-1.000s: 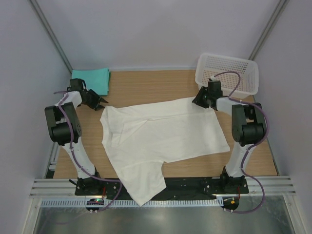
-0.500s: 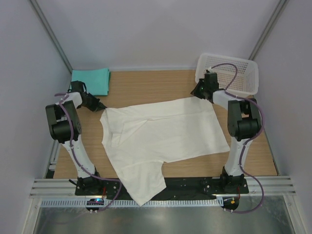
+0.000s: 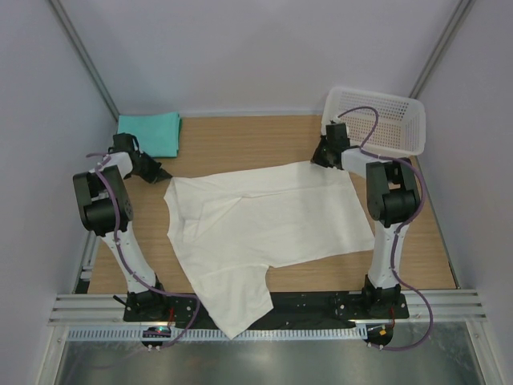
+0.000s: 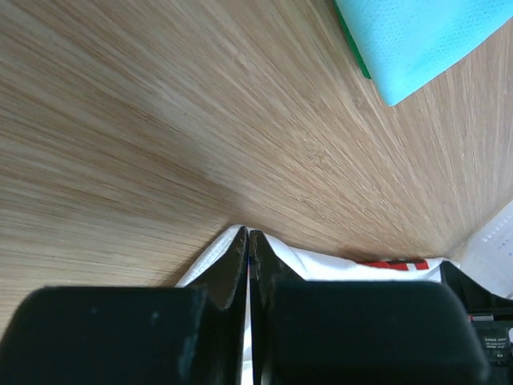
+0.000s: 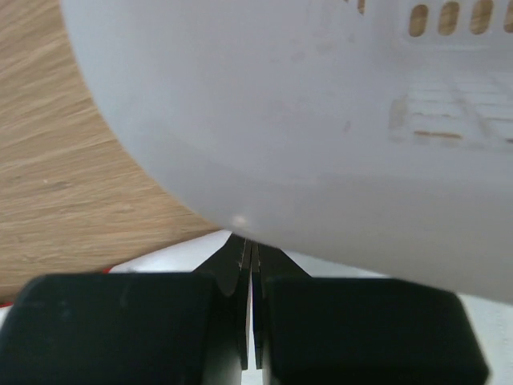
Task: Fold and stack the t-shirts
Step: Fold the tshirt
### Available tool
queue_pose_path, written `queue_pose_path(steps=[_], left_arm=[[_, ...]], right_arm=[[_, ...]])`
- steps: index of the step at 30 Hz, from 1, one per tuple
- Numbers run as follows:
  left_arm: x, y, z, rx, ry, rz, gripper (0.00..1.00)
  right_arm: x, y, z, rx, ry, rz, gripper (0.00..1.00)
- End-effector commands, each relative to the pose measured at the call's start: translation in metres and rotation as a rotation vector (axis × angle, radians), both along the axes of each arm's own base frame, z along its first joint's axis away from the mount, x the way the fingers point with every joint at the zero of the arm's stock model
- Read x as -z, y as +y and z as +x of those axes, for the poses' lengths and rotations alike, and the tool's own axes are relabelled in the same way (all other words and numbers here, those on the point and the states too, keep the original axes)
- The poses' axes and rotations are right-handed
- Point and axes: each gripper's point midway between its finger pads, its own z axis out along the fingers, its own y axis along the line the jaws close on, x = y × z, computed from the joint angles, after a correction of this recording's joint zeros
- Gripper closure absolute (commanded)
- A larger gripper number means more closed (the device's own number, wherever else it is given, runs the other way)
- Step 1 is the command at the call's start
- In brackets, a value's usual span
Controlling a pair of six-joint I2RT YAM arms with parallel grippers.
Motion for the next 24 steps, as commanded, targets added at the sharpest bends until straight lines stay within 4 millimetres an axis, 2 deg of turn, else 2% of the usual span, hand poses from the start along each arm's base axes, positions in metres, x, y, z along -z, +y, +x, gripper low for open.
queue_pose_path(steps=[1,3,7,9,11,12,13,14,15,16,18,19,20,22,23,24], left_arm=[[-0.014,0.009,0.015,0.033,-0.096,0.035,1.0],[-0.014,0.008,0.017,0.043,-0.103,0.037,1.0],[-0.016,0.008,0.02,0.057,-0.137,0.042,1.0],[-0.02,0.008,0.019,0.06,-0.14,0.044,1.0],[-0.031,0.01,0.013,0.047,-0.141,0.07,1.0],[-0.034,0.011,0.005,0.035,-0.119,0.085,0.95],[-0.052,0.014,0.001,0.023,-0.143,0.111,0.87],[-0.056,0.012,-0.008,0.017,-0.138,0.122,0.77],[-0.061,0.012,-0.016,0.012,-0.134,0.138,0.62],[-0.082,0.009,-0.023,0.011,-0.172,0.153,0.59],[-0.08,-0.003,-0.047,0.011,-0.14,0.143,0.52],[-0.083,-0.009,-0.056,0.009,-0.144,0.135,0.52],[-0.082,-0.017,-0.074,0.011,-0.137,0.126,0.52],[-0.08,-0.036,-0.09,0.046,-0.134,0.108,0.51],[-0.069,-0.044,-0.102,0.064,-0.104,0.097,0.51],[-0.068,-0.054,-0.111,0.097,-0.099,0.098,0.51]], right_arm=[[-0.003,-0.023,0.014,0.048,-0.025,-0.107,0.98],[0.007,-0.032,0.011,0.066,0.005,-0.139,0.98],[0.014,-0.046,0.009,0.069,0.026,-0.196,0.98],[0.012,-0.043,0.008,0.032,0.02,-0.203,0.97],[0.004,-0.036,0.012,-0.006,-0.006,-0.194,0.93],[0.001,-0.031,0.013,-0.024,-0.011,-0.188,0.92],[-0.001,-0.028,0.012,-0.038,-0.004,-0.195,0.89],[-0.005,-0.025,0.013,-0.06,-0.012,-0.21,0.87],[-0.012,-0.023,0.014,-0.065,-0.023,-0.224,0.86],[-0.023,-0.017,0.014,-0.079,-0.042,-0.229,0.82],[-0.037,-0.011,0.013,-0.099,-0.067,-0.245,0.77],[-0.042,-0.01,0.012,-0.104,-0.072,-0.25,0.72],[-0.053,-0.004,0.01,-0.115,-0.091,-0.248,0.7],[-0.064,0.004,0.006,-0.141,-0.103,-0.24,0.66],[-0.076,0.017,0.001,-0.176,-0.124,-0.221,0.64],[-0.082,0.025,-0.002,-0.196,-0.136,-0.212,0.62]])
